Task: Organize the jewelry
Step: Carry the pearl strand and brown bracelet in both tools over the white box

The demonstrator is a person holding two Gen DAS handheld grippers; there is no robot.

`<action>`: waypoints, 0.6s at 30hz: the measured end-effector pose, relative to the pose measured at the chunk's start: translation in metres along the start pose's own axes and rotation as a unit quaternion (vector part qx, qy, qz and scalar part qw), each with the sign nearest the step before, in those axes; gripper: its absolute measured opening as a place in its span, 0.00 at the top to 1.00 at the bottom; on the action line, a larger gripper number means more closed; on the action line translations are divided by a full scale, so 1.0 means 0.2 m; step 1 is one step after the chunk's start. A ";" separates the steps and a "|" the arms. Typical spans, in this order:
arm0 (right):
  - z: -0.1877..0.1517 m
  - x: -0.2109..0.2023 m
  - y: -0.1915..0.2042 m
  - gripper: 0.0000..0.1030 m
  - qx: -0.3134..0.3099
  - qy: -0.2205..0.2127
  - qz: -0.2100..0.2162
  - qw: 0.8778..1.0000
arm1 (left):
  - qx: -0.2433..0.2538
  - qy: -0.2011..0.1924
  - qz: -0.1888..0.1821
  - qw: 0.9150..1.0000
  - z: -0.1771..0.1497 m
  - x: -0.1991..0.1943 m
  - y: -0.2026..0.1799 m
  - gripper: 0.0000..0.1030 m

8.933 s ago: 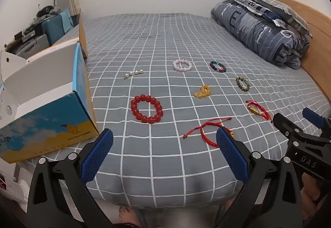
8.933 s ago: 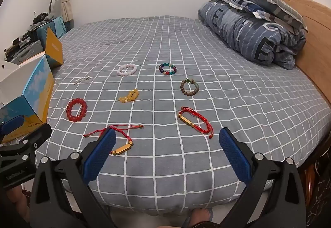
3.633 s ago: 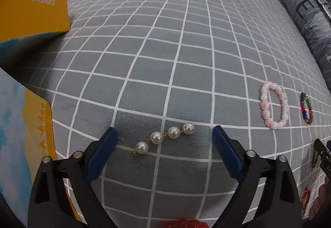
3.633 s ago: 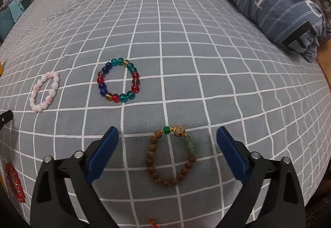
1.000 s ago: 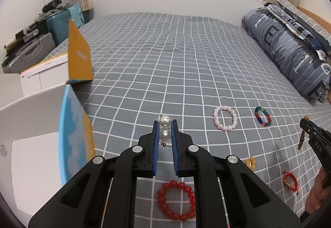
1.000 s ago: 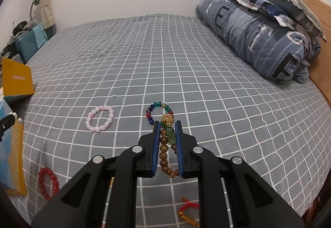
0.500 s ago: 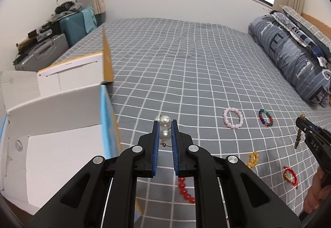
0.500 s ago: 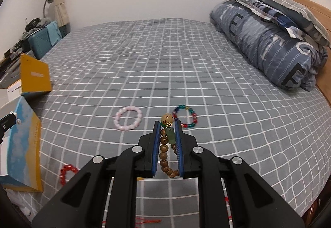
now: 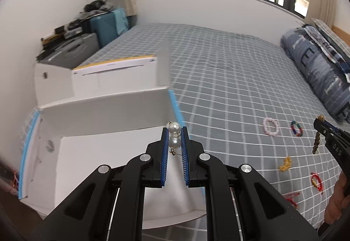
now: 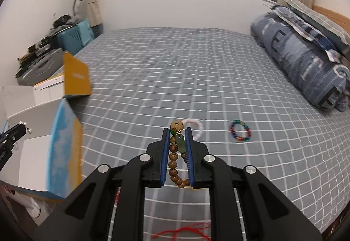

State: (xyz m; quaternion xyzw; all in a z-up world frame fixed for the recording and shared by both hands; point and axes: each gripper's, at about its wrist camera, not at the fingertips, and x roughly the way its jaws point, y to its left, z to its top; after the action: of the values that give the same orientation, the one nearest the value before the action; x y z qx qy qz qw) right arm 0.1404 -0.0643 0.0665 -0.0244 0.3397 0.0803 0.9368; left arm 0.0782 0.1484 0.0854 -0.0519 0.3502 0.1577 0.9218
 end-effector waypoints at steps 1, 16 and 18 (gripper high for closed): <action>0.01 -0.01 0.05 0.87 -0.005 -0.001 0.006 1.000 | -0.005 -0.001 0.005 1.000 0.00 -0.01 0.05 0.90; 0.09 -0.20 0.81 0.87 -0.067 -0.039 0.121 0.990 | -0.064 0.006 0.062 0.996 -0.05 -0.12 0.62 0.90; 0.08 -0.21 0.92 0.87 -0.077 -0.035 0.137 0.987 | -0.069 0.006 0.069 0.995 -0.06 -0.14 0.67 0.89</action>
State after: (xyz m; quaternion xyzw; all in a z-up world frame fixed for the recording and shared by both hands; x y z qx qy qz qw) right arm 0.0889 0.1132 0.1068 -0.0468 0.2993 0.2344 0.9238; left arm 0.0072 0.2658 0.0968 -0.0924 0.3469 0.2442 0.9008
